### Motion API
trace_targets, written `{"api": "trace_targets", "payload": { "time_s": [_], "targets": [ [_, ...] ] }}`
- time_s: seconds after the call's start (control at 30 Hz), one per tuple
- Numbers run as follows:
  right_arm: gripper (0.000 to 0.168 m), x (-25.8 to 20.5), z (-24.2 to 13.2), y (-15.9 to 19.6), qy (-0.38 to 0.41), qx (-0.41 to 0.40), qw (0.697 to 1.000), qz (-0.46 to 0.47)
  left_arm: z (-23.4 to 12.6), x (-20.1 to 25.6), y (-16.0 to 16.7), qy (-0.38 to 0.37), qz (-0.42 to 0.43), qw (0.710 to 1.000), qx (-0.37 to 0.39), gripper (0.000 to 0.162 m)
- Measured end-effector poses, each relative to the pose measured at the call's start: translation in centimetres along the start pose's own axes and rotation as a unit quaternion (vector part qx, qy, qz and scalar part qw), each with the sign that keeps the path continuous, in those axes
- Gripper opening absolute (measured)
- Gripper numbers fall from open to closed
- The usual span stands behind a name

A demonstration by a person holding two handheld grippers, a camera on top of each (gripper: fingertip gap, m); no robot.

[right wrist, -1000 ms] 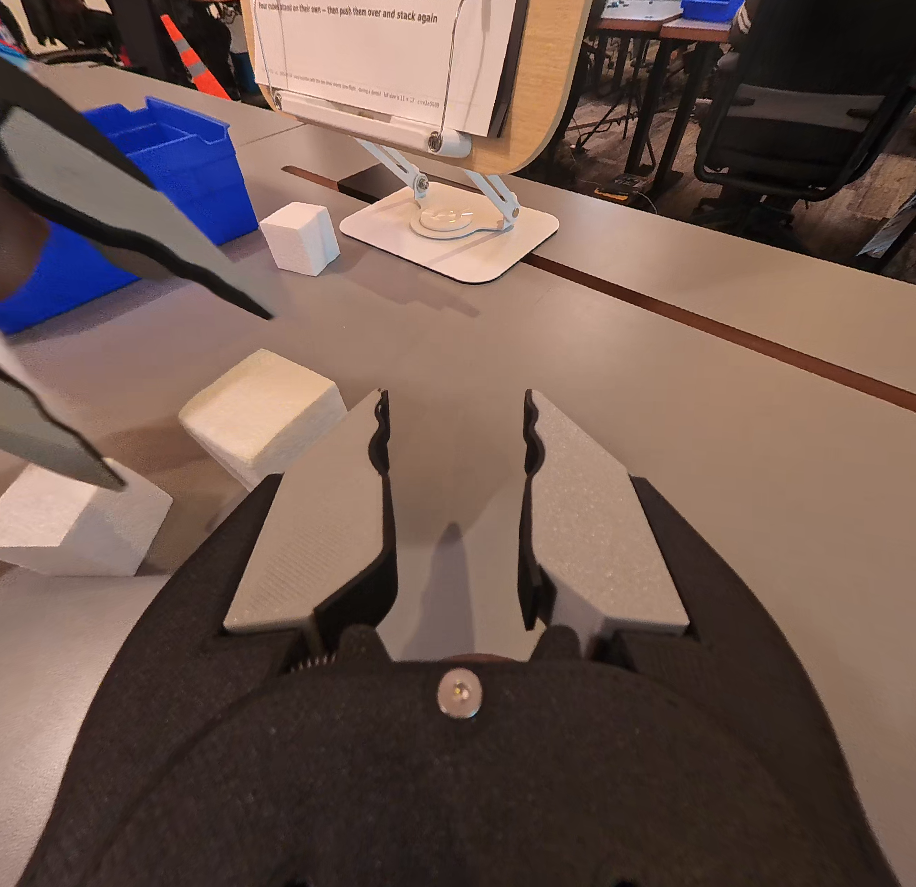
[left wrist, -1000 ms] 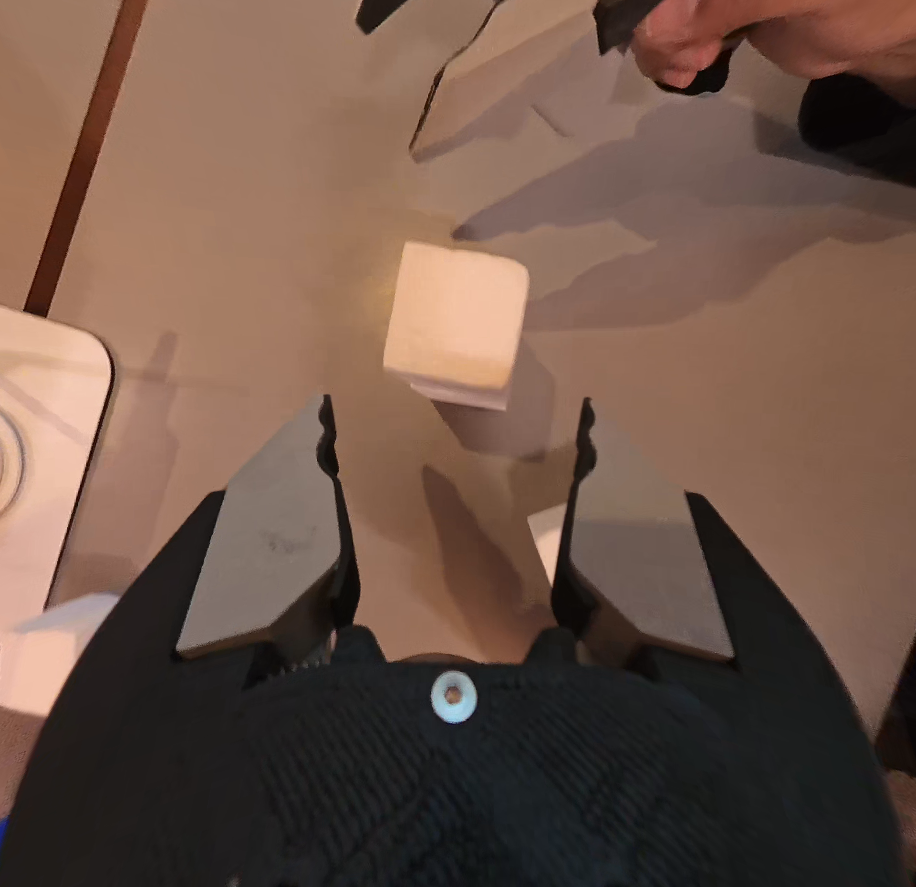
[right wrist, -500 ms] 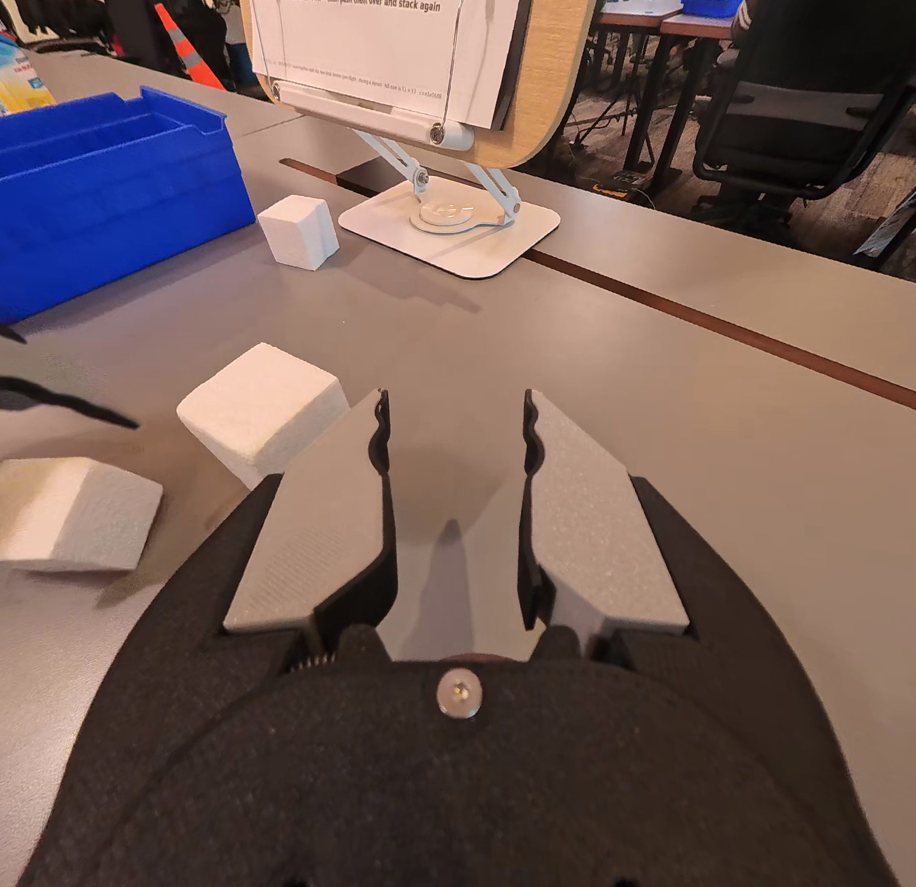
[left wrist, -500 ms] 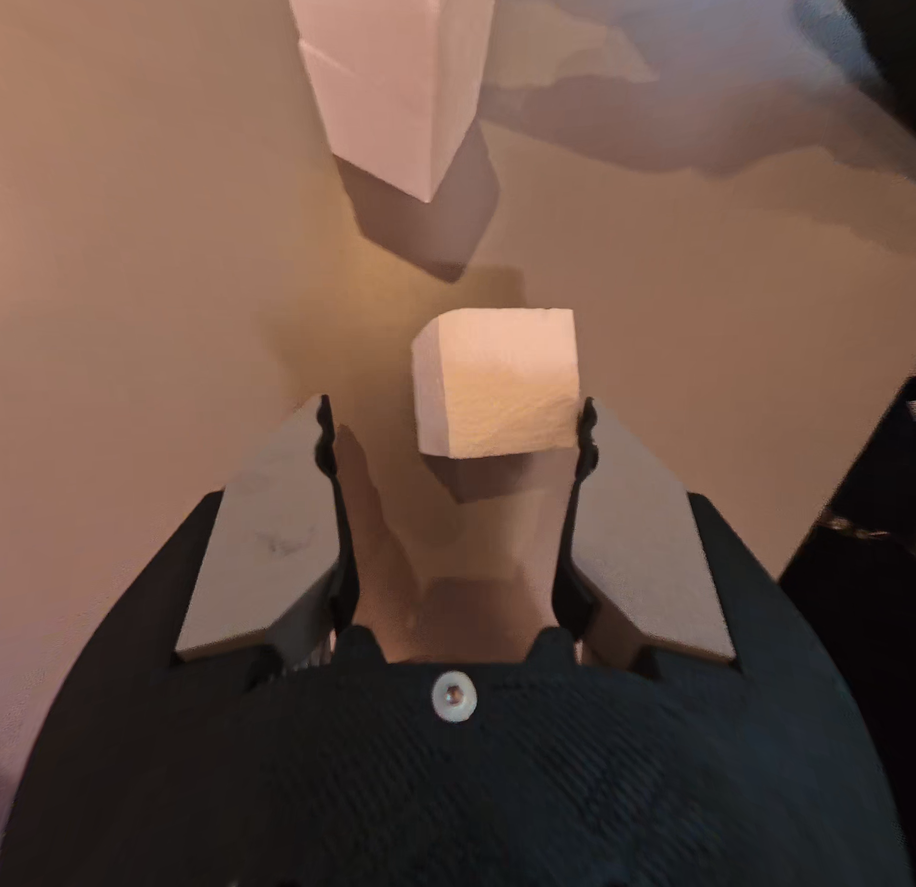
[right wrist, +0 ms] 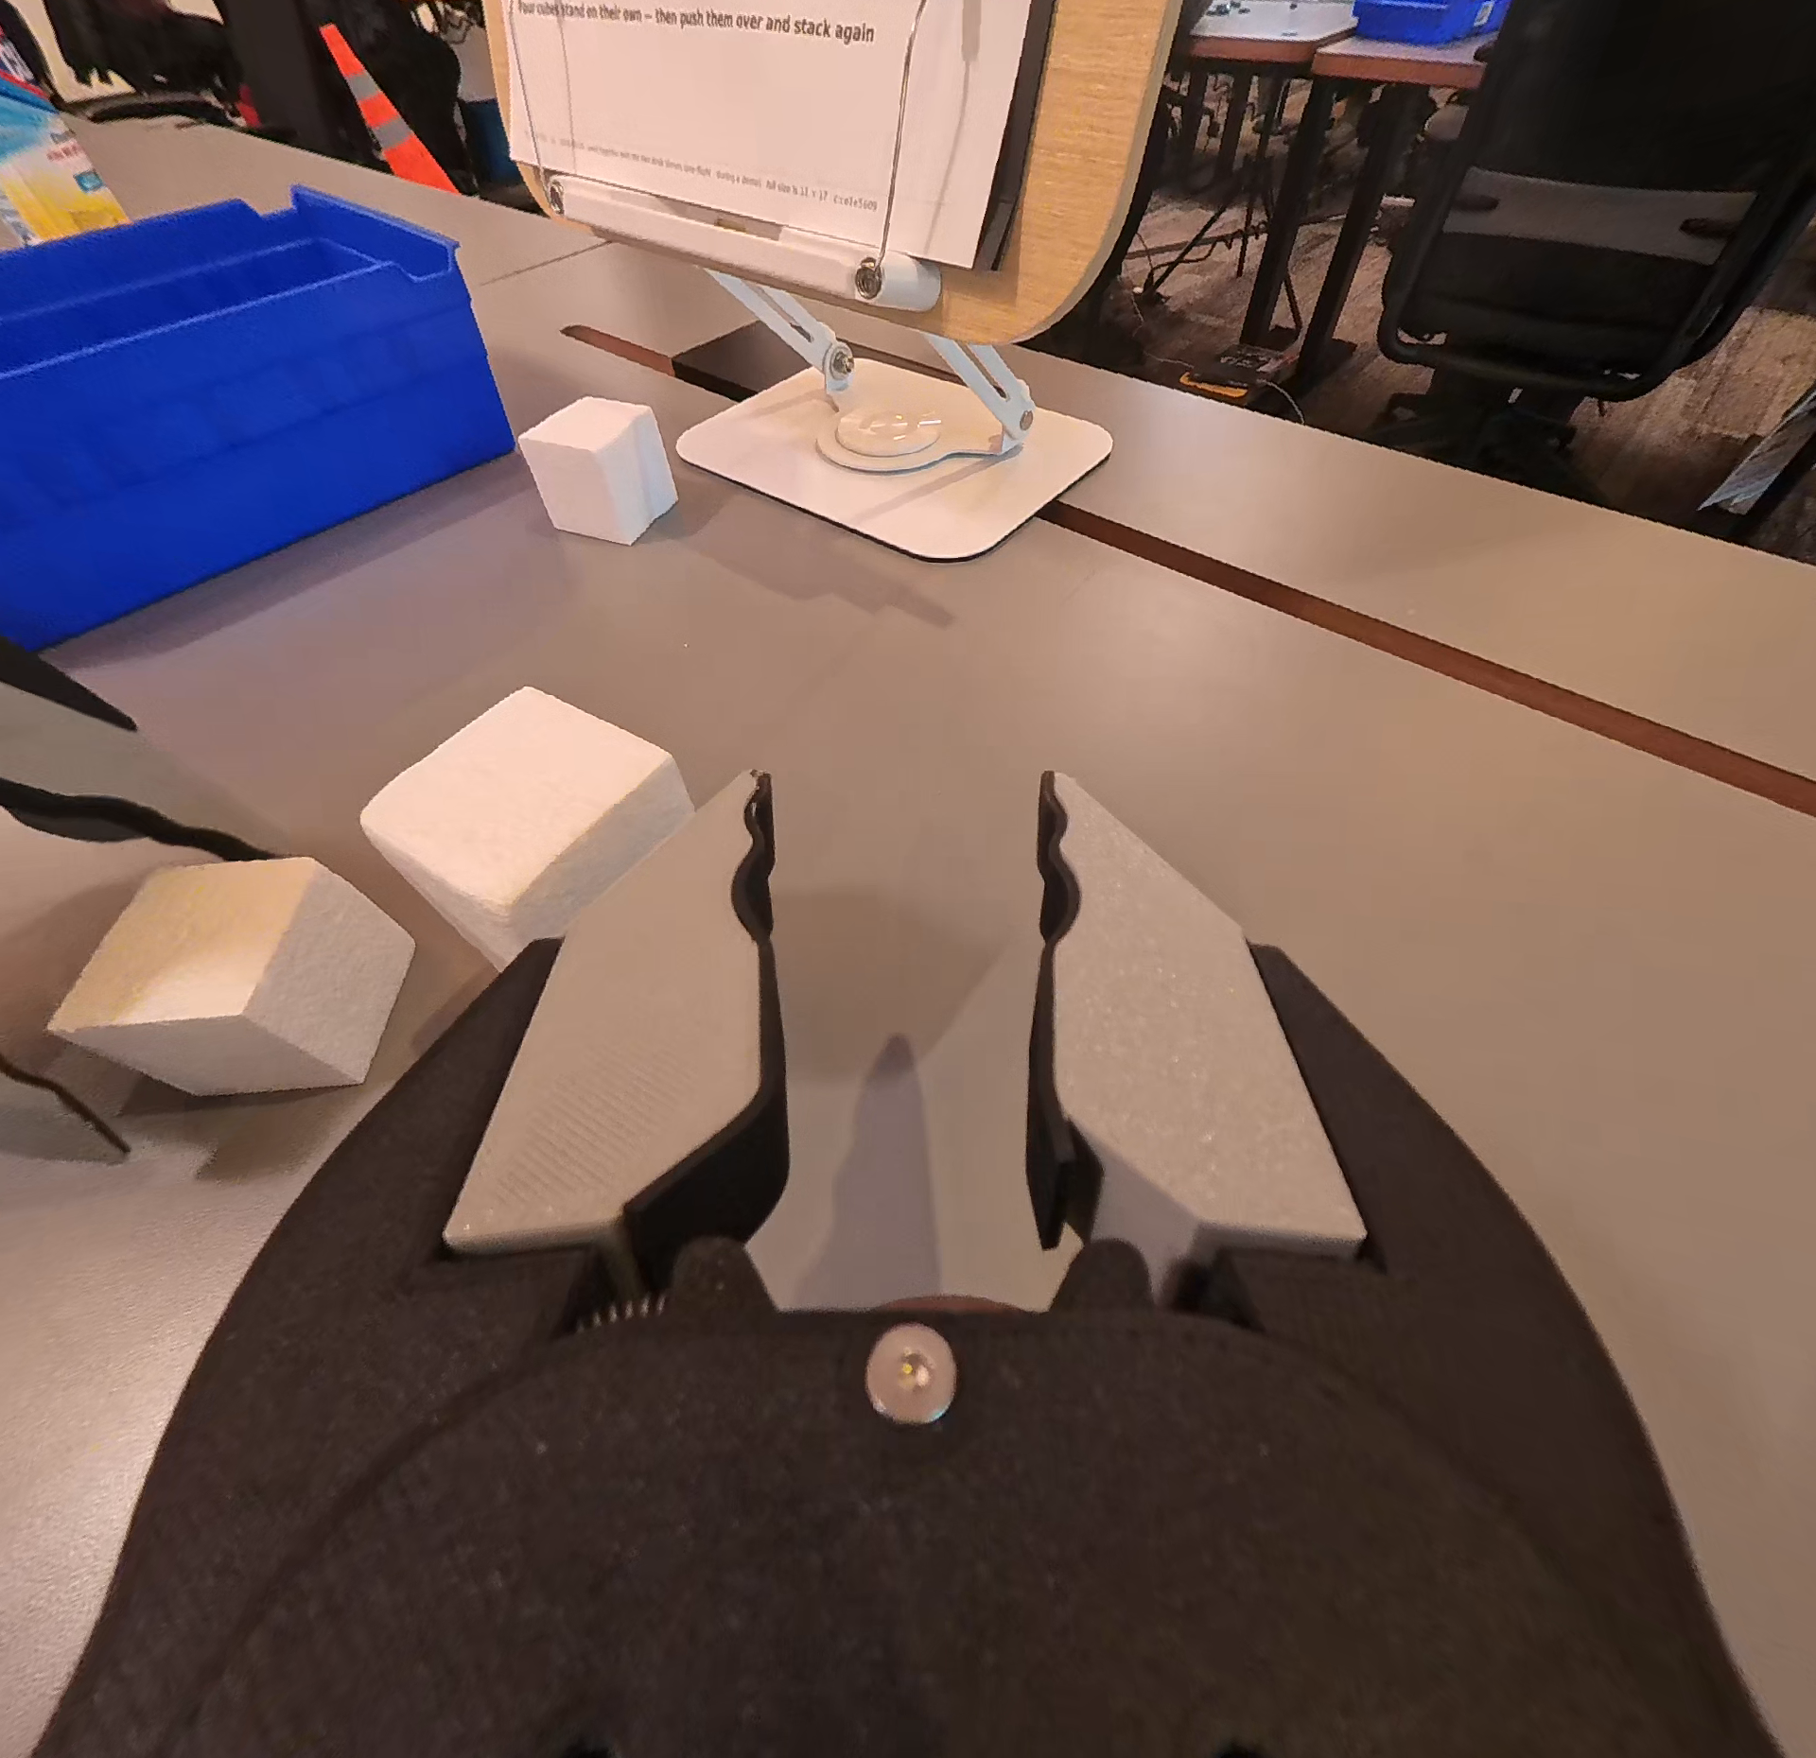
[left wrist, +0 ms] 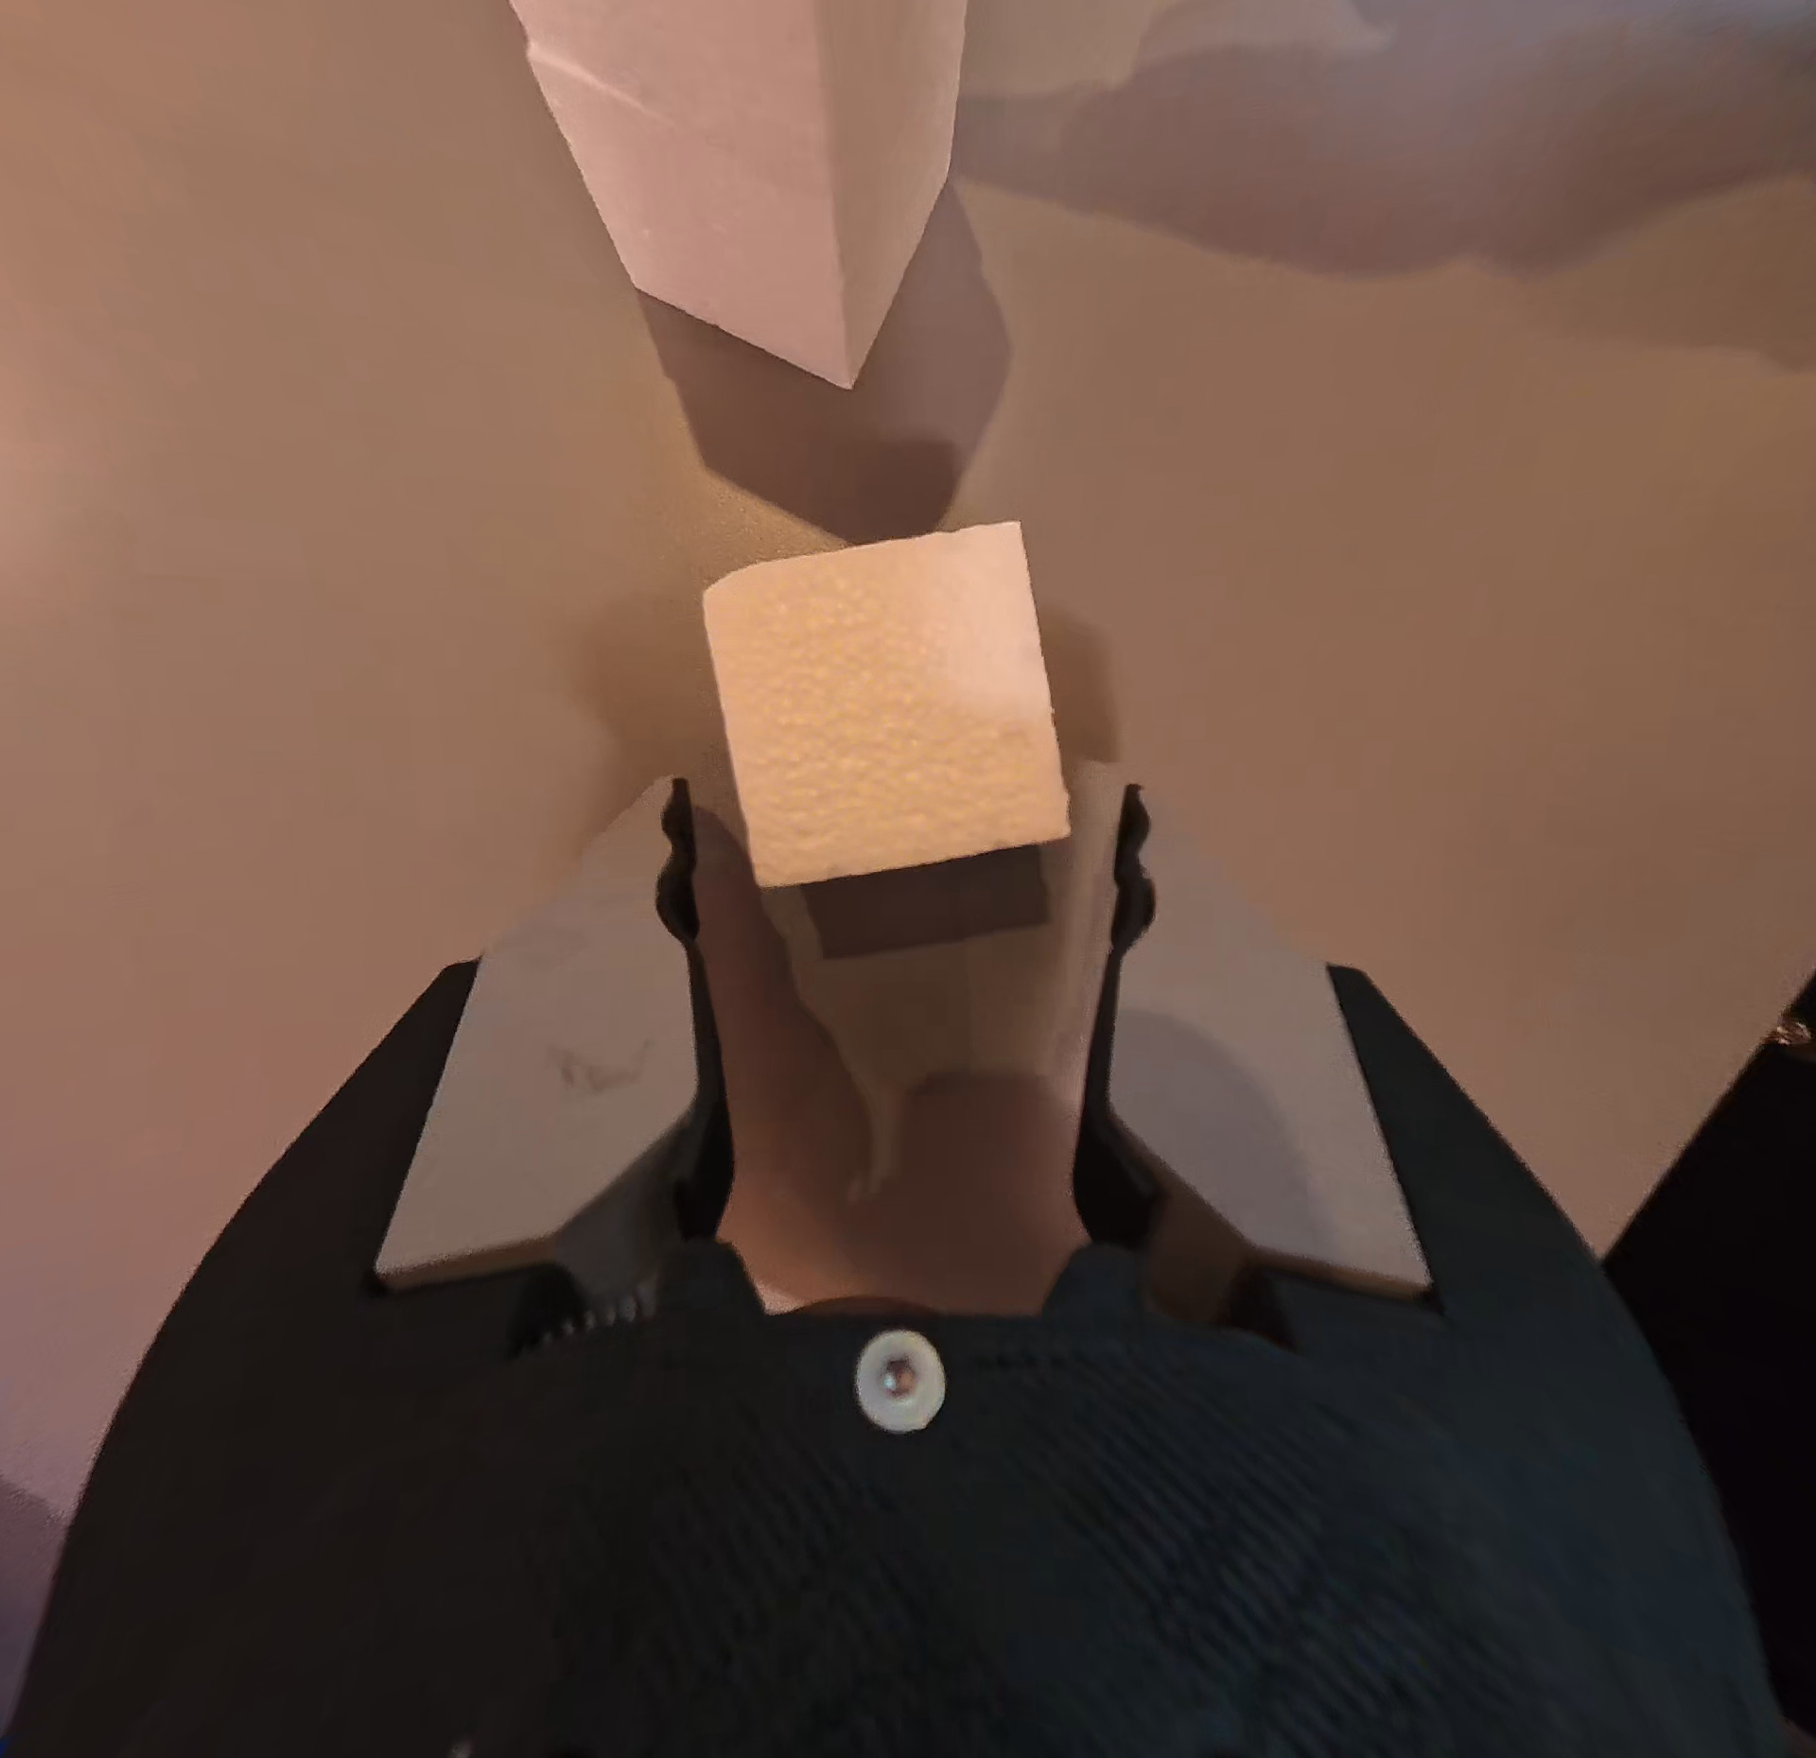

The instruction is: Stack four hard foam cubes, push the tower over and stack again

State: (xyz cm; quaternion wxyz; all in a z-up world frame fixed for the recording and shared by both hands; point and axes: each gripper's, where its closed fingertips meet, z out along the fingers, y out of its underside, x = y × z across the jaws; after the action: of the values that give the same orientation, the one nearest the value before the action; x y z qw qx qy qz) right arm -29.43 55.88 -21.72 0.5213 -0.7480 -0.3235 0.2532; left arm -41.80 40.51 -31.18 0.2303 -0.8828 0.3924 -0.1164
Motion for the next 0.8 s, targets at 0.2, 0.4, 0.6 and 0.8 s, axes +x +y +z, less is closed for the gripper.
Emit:
{"api": "trace_targets", "payload": {
  "time_s": [0.2, 0.4, 0.6, 0.8],
  "targets": [
    [0.051, -0.1, -0.1, -0.2, -0.002, 0.003, 1.0, 0.0, -0.3, -0.2, -0.6, -0.023, 0.015, 1.0, 0.008, 0.093],
    [0.051, -0.2, -0.2, -0.3, -0.003, 0.005, 1.0, 0.001, 0.4, -0.1, -1.2, -0.028, 0.021, 0.999, 0.005, 0.062],
    [0.051, 0.0, -0.4, -0.6, -0.003, 0.011, 1.0, 0.006, -2.3, -0.9, -4.6, -0.041, 0.032, 0.998, 0.047, 0.061],
    [0.051, 0.3, -0.6, -0.7, -0.002, 0.014, 1.0, 0.011, -7.2, -1.7, -11.8, -0.047, 0.122, 0.987, 0.09, 0.061]
  ]
}}
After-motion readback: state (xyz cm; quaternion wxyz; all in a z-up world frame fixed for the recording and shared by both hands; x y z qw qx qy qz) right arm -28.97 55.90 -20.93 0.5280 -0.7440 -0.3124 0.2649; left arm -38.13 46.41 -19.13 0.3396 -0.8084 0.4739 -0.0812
